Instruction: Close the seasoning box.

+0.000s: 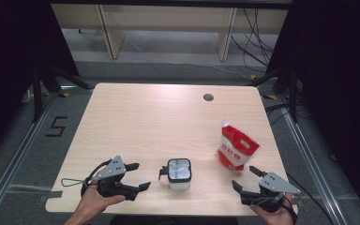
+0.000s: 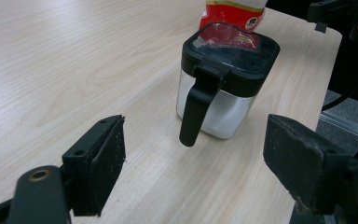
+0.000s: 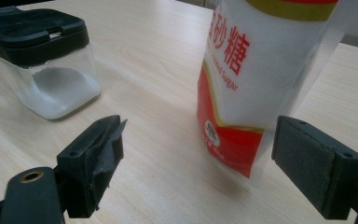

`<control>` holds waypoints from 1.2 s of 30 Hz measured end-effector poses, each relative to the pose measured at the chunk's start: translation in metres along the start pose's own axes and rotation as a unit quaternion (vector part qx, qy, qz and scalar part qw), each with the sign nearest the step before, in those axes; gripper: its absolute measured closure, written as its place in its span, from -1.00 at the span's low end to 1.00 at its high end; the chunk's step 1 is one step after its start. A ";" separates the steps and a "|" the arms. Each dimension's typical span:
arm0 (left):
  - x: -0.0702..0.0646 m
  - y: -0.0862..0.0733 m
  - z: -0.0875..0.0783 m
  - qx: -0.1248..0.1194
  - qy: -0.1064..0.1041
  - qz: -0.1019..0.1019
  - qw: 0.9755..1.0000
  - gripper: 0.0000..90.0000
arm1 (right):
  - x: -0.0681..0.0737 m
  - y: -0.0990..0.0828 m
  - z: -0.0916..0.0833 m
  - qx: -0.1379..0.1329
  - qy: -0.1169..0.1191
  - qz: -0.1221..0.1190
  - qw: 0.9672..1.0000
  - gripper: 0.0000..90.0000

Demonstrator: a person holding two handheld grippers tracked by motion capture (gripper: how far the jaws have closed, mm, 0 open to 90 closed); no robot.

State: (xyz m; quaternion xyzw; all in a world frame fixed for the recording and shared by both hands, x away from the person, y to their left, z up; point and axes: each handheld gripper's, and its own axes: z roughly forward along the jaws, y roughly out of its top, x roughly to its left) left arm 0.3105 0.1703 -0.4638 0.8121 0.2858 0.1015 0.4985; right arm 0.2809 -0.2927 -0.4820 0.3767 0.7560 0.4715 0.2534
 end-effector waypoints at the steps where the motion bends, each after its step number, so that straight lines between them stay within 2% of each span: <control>1: -0.001 -0.001 0.000 0.000 0.002 0.001 1.000 -0.55 | 0.000 0.000 0.000 0.000 0.000 0.000 1.000 -0.61; 2: -0.001 -0.001 0.000 0.000 0.002 0.001 1.000 -0.55 | 0.000 0.000 0.000 0.000 0.000 0.000 1.000 -0.61; 3: 0.000 -0.002 0.000 0.004 -0.002 0.011 1.000 -0.55 | 0.000 0.000 0.000 0.000 0.000 -0.001 1.000 -0.62; 7: -0.003 -0.006 0.001 0.014 0.001 0.008 1.000 -0.55 | 0.000 0.000 0.000 -0.002 0.002 -0.007 1.000 -0.62; 9: -0.005 -0.009 0.003 0.013 0.003 0.003 1.000 -0.55 | 0.000 0.000 0.000 0.001 -0.001 -0.001 1.000 -0.62; 10: -0.004 -0.010 0.002 0.022 0.005 0.019 1.000 -0.56 | 0.000 0.000 0.001 -0.002 0.002 -0.003 1.000 -0.62; 11: -0.005 -0.012 0.003 0.020 0.005 0.010 1.000 -0.56 | 0.000 0.000 0.001 -0.002 0.003 -0.004 1.000 -0.62; 13: -0.006 -0.013 0.003 0.018 0.003 0.011 1.000 -0.56 | 0.000 0.000 0.001 -0.002 0.003 -0.004 1.000 -0.62; 14: -0.005 -0.014 0.003 0.024 0.004 0.017 1.000 -0.56 | -0.002 0.000 0.002 -0.011 -0.002 -0.017 1.000 -0.62; 15: -0.006 -0.015 0.003 0.028 0.006 0.014 0.999 -0.56 | -0.002 0.000 0.002 -0.011 -0.002 -0.017 1.000 -0.62; 16: -0.007 -0.016 0.005 0.027 0.004 0.006 1.000 -0.56 | 0.000 0.000 0.001 -0.003 0.004 -0.003 1.000 -0.62; 17: -0.008 -0.017 0.004 0.034 0.005 0.017 0.999 -0.56 | 0.000 0.000 0.000 0.003 0.002 -0.004 1.000 -0.62; 20: -0.011 -0.019 0.005 0.030 0.005 0.008 0.999 -0.57 | -0.001 0.000 0.001 -0.005 -0.002 -0.013 1.000 -0.62; 22: -0.012 -0.021 0.006 0.034 0.006 0.013 0.999 -0.57 | 0.000 0.000 0.000 0.002 0.000 -0.006 1.000 -0.62; 23: -0.012 -0.023 0.006 0.041 0.007 0.020 0.999 -0.57 | -0.002 0.000 0.001 -0.007 -0.005 -0.020 1.000 -0.62; 24: -0.012 -0.023 0.006 0.041 0.007 0.020 0.999 -0.57 | -0.002 0.000 0.001 -0.007 -0.005 -0.020 1.000 -0.62; 25: -0.014 -0.024 0.007 0.045 0.005 0.016 0.999 -0.57 | 0.000 -0.001 0.001 0.005 0.001 -0.005 1.000 -0.62; 26: -0.013 -0.025 0.008 0.048 0.008 0.025 0.999 -0.57 | 0.000 -0.001 0.001 0.005 0.001 -0.006 1.000 -0.62; 28: -0.015 -0.026 0.008 0.047 0.006 0.024 0.999 -0.57 | 0.000 -0.001 0.002 0.003 0.002 -0.007 1.000 -0.62; 29: -0.015 -0.026 0.008 0.047 0.006 0.024 0.999 -0.57 | -0.002 -0.001 0.002 -0.001 -0.002 -0.017 1.000 -0.62; 30: -0.015 -0.028 0.008 0.048 0.010 0.022 0.999 -0.57 | 0.002 -0.001 0.001 0.011 -0.001 0.010 1.000 -0.62; 31: -0.016 -0.029 0.008 0.050 0.008 0.020 0.999 -0.57 | 0.003 -0.001 0.000 0.014 0.001 0.014 1.000 -0.62; 32: -0.016 -0.029 0.008 0.050 0.008 0.020 0.999 -0.57 | 0.003 -0.001 0.000 0.014 0.001 0.014 1.000 -0.62; 34: -0.018 -0.030 0.008 0.053 0.006 0.020 0.998 -0.57 | -0.001 -0.002 0.003 0.008 0.003 -0.006 1.000 -0.62; 35: -0.018 -0.030 0.008 0.053 0.006 0.020 0.998 -0.57 | -0.001 -0.002 0.003 0.008 0.003 -0.006 1.000 -0.62; 36: -0.019 -0.032 0.008 0.050 0.009 0.020 0.999 -0.57 | 0.001 -0.002 0.001 0.017 -0.004 0.004 1.000 -0.62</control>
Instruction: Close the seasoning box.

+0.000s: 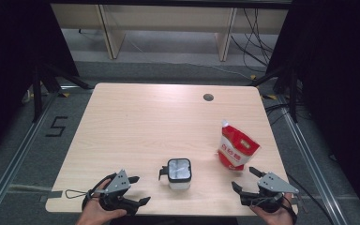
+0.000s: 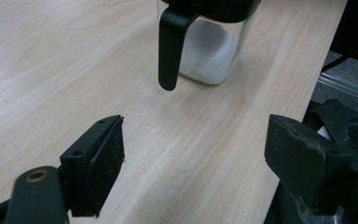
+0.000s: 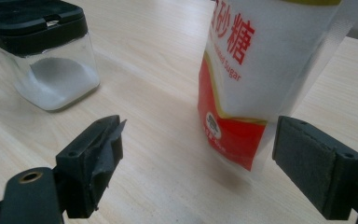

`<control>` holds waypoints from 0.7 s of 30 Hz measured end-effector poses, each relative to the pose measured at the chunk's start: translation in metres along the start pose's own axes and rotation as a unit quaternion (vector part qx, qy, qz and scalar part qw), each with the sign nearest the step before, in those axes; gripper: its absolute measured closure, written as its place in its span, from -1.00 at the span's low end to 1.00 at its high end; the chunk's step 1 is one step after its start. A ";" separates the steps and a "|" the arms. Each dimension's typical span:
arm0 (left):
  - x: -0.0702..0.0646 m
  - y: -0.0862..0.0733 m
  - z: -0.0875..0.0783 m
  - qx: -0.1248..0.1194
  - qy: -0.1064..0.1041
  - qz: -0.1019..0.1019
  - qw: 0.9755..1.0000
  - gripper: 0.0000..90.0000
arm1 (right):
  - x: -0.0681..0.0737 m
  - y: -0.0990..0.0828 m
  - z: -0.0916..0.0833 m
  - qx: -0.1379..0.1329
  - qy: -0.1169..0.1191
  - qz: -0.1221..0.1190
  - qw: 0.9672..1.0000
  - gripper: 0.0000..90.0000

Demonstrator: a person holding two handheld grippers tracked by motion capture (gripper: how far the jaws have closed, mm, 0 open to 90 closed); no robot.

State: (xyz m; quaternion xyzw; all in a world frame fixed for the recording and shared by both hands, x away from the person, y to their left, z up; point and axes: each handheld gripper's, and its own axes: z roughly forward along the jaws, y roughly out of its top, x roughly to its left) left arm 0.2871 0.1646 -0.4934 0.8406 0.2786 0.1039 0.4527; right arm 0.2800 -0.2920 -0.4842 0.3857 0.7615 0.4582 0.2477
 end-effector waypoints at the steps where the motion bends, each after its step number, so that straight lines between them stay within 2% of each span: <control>1: 0.000 0.000 0.000 0.000 0.000 0.000 1.000 -0.57 | 0.000 0.000 0.000 0.003 0.000 0.000 1.000 -0.62; 2: 0.001 -0.001 0.000 0.005 -0.002 0.011 1.000 -0.57 | -0.003 0.000 0.001 -0.006 -0.002 -0.019 1.000 -0.62; 5: 0.000 -0.002 0.000 0.005 -0.003 0.011 1.000 -0.57 | -0.002 -0.001 0.002 0.004 0.003 -0.004 1.000 -0.63; 6: 0.000 -0.002 0.000 0.003 0.000 0.003 1.000 -0.57 | -0.001 -0.001 0.002 0.009 0.009 -0.003 1.000 -0.63; 7: 0.000 -0.002 0.000 0.003 0.000 0.003 1.000 -0.57 | -0.002 -0.001 0.002 0.010 0.003 -0.009 1.000 -0.63; 8: -0.001 -0.002 0.000 -0.001 -0.001 -0.006 1.000 -0.57 | -0.002 -0.001 0.002 0.010 0.003 -0.009 1.000 -0.63; 10: 0.001 -0.002 -0.001 0.003 0.002 0.006 1.000 -0.57 | -0.004 -0.001 0.003 -0.001 -0.003 -0.025 1.000 -0.63; 11: 0.000 -0.002 -0.001 0.004 0.002 0.000 1.000 -0.57 | -0.003 -0.001 0.003 0.004 0.002 -0.017 1.000 -0.63; 12: 0.000 -0.003 0.000 0.000 -0.001 -0.010 1.000 -0.57 | -0.003 -0.001 0.001 0.013 -0.003 -0.007 1.000 -0.63; 14: 0.000 -0.003 0.000 0.000 -0.001 -0.010 1.000 -0.57 | -0.004 -0.002 0.003 0.007 -0.006 -0.010 1.000 -0.64; 15: -0.001 -0.003 0.000 0.000 -0.001 -0.011 1.000 -0.57 | -0.004 -0.002 0.002 0.018 0.001 -0.007 1.000 -0.64; 17: 0.001 -0.003 -0.001 0.006 0.001 -0.004 1.000 -0.57 | -0.005 -0.003 0.004 0.019 -0.003 -0.012 1.000 -0.64; 18: 0.002 -0.003 -0.001 0.005 0.005 0.003 1.000 -0.57 | -0.007 -0.003 0.005 0.011 -0.005 -0.024 1.000 -0.64; 20: 0.002 -0.003 -0.001 0.005 0.003 0.005 1.000 -0.57 | -0.007 -0.004 0.005 0.013 -0.004 -0.024 1.000 -0.64; 21: 0.001 -0.004 0.000 0.004 0.003 -0.008 1.000 -0.57 | -0.005 -0.004 0.005 0.027 -0.001 -0.009 1.000 -0.64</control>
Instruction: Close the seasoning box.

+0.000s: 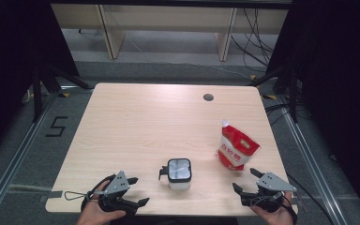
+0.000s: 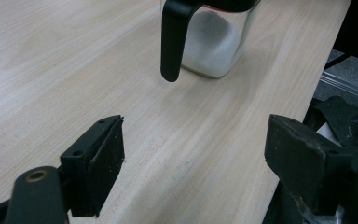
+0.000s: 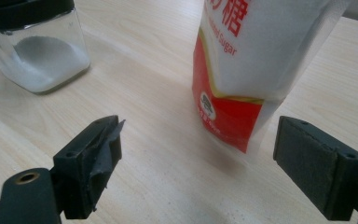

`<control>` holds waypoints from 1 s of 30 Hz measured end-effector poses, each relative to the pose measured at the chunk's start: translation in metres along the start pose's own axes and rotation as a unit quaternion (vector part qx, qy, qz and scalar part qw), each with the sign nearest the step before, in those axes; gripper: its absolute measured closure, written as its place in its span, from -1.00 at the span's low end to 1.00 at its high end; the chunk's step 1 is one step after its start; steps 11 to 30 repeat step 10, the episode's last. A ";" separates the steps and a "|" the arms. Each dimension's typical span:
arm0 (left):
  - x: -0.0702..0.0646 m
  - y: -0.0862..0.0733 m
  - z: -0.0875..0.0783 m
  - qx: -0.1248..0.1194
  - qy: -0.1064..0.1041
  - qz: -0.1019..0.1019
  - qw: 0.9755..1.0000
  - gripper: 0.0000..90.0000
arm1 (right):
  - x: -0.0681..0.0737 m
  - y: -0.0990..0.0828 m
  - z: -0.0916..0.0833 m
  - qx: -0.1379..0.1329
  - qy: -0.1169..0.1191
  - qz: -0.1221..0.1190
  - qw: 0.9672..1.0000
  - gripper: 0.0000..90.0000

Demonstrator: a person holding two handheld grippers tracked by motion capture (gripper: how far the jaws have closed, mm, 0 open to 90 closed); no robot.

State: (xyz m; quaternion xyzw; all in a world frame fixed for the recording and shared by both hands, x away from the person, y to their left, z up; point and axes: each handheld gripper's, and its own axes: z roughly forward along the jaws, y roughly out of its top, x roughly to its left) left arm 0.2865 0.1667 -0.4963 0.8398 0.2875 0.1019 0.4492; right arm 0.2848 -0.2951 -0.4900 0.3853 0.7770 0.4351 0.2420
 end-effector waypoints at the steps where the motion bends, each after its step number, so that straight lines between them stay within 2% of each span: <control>1: 0.000 0.000 0.000 0.000 0.000 0.000 1.000 -0.57 | 0.000 0.000 0.000 -0.001 -0.001 -0.002 1.000 -0.64; 4: 0.002 0.000 -0.001 0.010 0.003 0.009 1.000 -0.57 | 0.000 0.000 0.000 0.001 -0.002 -0.002 1.000 -0.64; 5: 0.000 0.000 0.001 -0.002 -0.003 -0.005 1.000 -0.57 | -0.002 0.000 0.000 -0.004 -0.008 -0.016 1.000 -0.64; 6: 0.001 0.000 0.000 0.005 -0.002 0.002 1.000 -0.57 | -0.002 0.000 0.000 -0.003 -0.007 -0.011 1.000 -0.64; 8: 0.000 -0.001 0.001 0.003 0.000 0.001 1.000 -0.57 | -0.002 0.000 0.000 0.000 -0.005 -0.008 1.000 -0.64; 9: 0.001 0.000 0.000 0.007 0.001 0.003 1.000 -0.57 | -0.001 0.000 0.000 0.003 0.002 0.001 1.000 -0.64; 10: 0.002 0.000 0.000 0.006 0.001 0.009 1.000 -0.57 | -0.001 -0.001 0.000 0.003 0.001 0.005 1.000 -0.64; 30: 0.002 0.000 0.000 0.006 0.001 0.009 1.000 -0.57 | -0.001 -0.001 0.000 0.003 0.001 0.005 1.000 -0.64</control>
